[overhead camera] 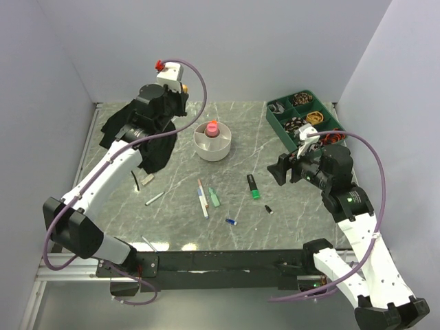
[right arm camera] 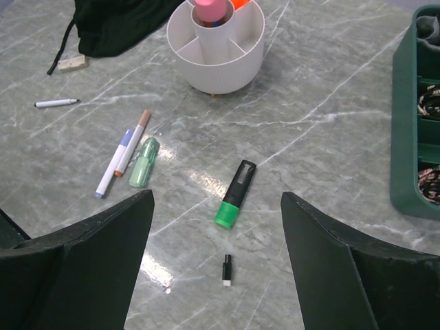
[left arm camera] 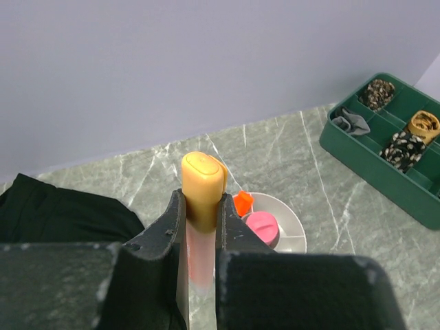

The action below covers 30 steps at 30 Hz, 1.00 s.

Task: Sort the stationery into containers
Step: Place the pen in the storage box.

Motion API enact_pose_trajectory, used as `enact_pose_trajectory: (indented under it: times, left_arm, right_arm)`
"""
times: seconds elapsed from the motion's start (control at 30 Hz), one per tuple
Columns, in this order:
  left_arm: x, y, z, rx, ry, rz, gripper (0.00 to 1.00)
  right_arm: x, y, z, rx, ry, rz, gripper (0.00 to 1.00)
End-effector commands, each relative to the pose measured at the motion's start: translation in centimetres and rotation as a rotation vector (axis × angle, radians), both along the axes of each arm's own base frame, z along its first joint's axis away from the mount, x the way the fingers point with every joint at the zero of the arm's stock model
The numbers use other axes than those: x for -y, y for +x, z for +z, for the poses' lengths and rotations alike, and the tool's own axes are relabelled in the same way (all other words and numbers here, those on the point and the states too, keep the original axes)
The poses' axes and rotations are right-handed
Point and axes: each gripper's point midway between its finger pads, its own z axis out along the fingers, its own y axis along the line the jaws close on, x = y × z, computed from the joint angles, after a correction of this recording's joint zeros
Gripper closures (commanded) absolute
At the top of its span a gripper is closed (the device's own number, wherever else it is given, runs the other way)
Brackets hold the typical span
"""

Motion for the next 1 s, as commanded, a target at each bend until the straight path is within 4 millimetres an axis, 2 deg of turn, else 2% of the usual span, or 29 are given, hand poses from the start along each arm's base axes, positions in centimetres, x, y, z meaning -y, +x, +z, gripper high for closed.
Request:
enact_pose_trajectory:
  times: [0.0,0.17,0.3,0.33,0.37,0.43,0.67,0.77,0.8,0.83,0.97]
  left_arm:
    - [0.3,0.2,1.8,0.081,-0.043,-0.017,0.99]
    - [0.1,0.1,2.9,0.114,-0.064,-0.012,0.99]
    - [0.1,0.5,2.7,0.127,-0.108,-0.054,0.99]
    - [-0.3,0.9,1.5,0.106,-0.132,-0.063,0.99]
    - [0.0,0.8,1.7,0.124,-0.155,-0.102,0.99]
    - [-0.2,1.4,-0.1,0.094,-0.184,-0.129,0.99]
    - [1.3,1.5,-3.6,0.069,-0.203,-0.229,0.99]
    - [2.0,2.3,-4.7,0.077,-0.193,-0.258,0.99]
    - [2.3,3.1,-5.9,0.055,-0.189,-0.260,0.99]
    - [2.6,3.5,-5.7,0.060,-0.195,-0.266,0.99]
    - [3.4,5.2,-7.4,0.036,-0.190,-0.275,0.99]
  right_arm:
    - [1.1,0.5,0.0,0.030,-0.006,-0.046,0.18]
    - [1.3,0.8,-0.1,0.016,0.011,-0.059,0.17]
    - [0.8,1.3,-0.5,0.016,0.035,-0.047,0.18]
    - [0.7,1.4,-0.7,0.010,0.035,-0.043,0.18]
    - [0.5,1.5,-0.5,0.012,0.036,-0.035,0.18]
    - [0.5,1.7,-0.5,0.009,0.033,-0.033,0.18]
    - [0.4,1.9,-0.8,-0.022,0.015,-0.022,0.18]
    - [0.3,2.2,-1.0,-0.035,0.020,-0.022,0.18]
    - [0.2,2.3,-1.1,-0.038,0.022,-0.020,0.18]
    - [0.2,2.4,-1.3,-0.045,0.021,-0.020,0.18]
    - [0.2,3.0,-1.3,-0.044,0.014,-0.025,0.18]
